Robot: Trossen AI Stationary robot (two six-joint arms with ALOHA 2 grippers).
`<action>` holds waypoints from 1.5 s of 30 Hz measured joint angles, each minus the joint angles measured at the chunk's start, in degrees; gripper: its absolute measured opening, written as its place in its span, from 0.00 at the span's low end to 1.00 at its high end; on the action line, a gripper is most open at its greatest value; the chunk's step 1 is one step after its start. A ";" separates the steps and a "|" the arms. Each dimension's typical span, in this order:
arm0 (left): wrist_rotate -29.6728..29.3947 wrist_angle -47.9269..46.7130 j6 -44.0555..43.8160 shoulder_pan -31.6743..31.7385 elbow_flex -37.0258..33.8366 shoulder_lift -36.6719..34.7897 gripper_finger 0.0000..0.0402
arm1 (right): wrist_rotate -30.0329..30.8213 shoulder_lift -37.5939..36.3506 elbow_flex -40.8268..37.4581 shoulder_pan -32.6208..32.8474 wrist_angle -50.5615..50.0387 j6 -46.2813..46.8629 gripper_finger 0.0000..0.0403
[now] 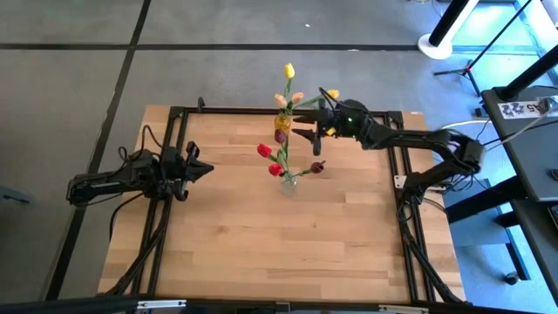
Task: Sort flowers into vase by color
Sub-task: Return to Home Position
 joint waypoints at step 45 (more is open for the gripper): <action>4.40 -1.56 7.61 0.00 0.00 0.02 0.01 | -6.41 9.43 11.37 0.61 -16.00 -38.78 0.06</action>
